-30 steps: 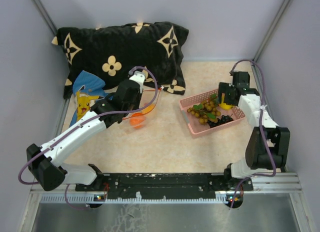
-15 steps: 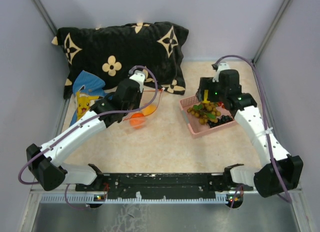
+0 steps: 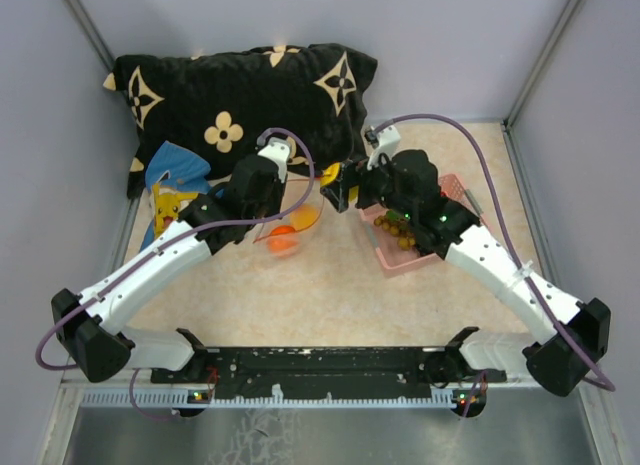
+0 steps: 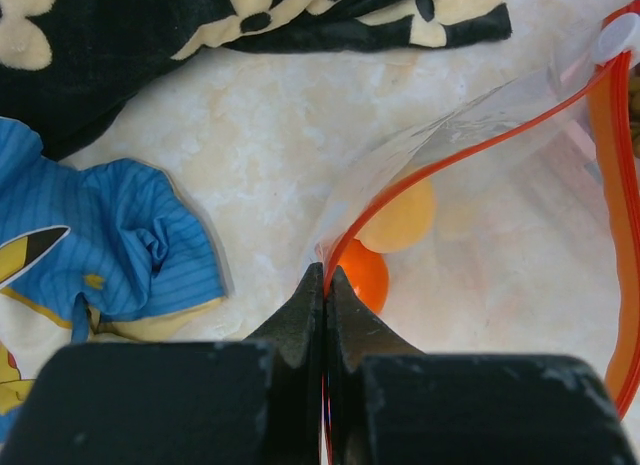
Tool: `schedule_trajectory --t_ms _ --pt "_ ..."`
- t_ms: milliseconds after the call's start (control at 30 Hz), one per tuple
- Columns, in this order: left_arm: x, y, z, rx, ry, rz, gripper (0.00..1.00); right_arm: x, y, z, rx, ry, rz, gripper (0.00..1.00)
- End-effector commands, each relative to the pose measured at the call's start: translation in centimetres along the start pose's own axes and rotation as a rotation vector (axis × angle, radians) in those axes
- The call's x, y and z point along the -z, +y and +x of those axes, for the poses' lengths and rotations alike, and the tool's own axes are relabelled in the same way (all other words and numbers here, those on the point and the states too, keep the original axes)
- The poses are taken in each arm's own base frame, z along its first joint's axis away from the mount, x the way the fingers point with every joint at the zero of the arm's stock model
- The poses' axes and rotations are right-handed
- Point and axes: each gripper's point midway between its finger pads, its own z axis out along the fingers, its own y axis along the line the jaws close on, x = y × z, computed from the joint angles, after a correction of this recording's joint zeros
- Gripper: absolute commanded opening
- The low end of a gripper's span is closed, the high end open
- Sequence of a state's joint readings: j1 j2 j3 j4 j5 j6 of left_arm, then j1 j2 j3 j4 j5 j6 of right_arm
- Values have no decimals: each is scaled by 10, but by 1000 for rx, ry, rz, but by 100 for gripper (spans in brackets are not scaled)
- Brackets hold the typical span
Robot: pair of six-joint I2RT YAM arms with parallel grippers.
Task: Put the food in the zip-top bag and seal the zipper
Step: Place the fake fruit in the zipper food storage bag.
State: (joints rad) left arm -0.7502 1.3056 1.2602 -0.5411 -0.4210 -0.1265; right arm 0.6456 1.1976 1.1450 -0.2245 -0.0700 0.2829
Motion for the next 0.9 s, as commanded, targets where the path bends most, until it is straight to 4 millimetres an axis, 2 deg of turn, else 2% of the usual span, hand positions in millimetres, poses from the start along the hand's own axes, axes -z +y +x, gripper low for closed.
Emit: schedule_trajectory --t_ms 0,133,233,433,533,733,867 --pt "5 -3 -13 47 -27 22 0 10 54 -55 19 -227 -191 59" --pt "5 -7 -13 70 -25 34 0 6 82 -49 18 -252 -299 59" --pt "5 -9 -14 96 -25 43 0 -3 90 -34 -7 -238 -347 59" --pt "4 -14 -16 141 -22 53 0 -21 87 9 -48 -163 -372 59" --pt "4 -14 -16 155 -20 52 0 -25 83 24 -53 -136 -363 59" --pt "2 -19 -14 168 -11 67 0 -32 83 38 -55 -86 -368 66" --pt "2 -19 -14 169 -11 72 0 -35 86 38 -58 -68 -377 77"
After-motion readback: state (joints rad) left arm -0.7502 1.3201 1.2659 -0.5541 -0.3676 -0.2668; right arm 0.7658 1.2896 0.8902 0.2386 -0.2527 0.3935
